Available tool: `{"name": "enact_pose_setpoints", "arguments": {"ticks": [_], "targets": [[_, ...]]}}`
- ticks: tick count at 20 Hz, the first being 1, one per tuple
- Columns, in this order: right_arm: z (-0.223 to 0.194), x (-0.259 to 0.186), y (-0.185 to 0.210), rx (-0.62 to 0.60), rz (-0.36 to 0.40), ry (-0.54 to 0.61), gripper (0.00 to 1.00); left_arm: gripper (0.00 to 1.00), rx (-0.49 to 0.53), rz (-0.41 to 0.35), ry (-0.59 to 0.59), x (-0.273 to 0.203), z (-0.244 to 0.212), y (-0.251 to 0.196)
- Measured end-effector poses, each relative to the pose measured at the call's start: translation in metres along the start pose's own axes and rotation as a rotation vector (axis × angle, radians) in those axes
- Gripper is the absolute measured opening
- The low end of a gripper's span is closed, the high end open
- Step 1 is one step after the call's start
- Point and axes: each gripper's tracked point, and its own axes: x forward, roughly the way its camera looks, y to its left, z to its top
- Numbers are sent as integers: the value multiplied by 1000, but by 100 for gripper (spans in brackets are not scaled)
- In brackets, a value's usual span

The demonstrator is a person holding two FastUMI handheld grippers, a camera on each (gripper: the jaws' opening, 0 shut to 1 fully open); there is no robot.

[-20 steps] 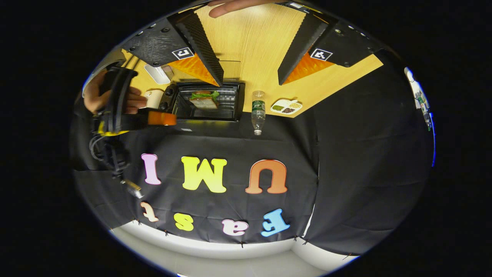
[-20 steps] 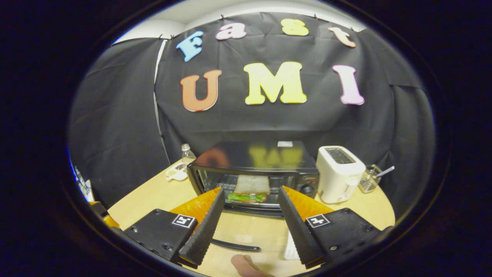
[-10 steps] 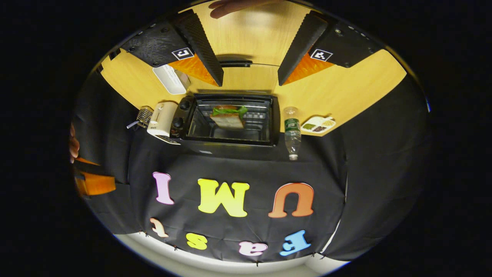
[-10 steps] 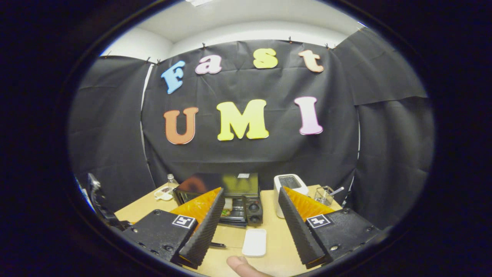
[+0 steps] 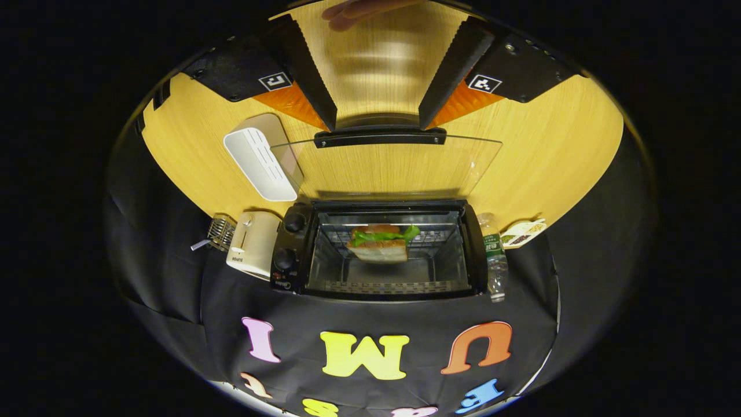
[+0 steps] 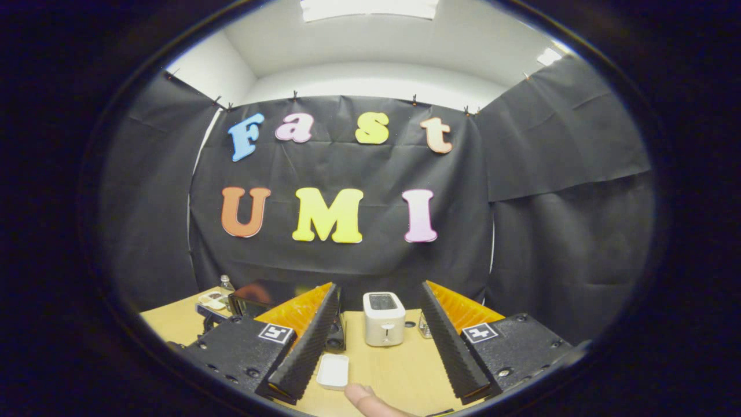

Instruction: Open the electric oven with the left hand, put the food in, and close the electric oven.

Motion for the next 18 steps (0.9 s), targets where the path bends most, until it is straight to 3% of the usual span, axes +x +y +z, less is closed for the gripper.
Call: {"name": "enact_pose_setpoints", "arguments": {"ticks": [12, 18], "targets": [[-34, 10, -47, 50, -26, 53, 94, 94, 19, 74, 132, 28, -11, 0], [-44, 13, -68, 57, -50, 64, 94, 93, 31, 84, 105, 19, 5, -2]]}}
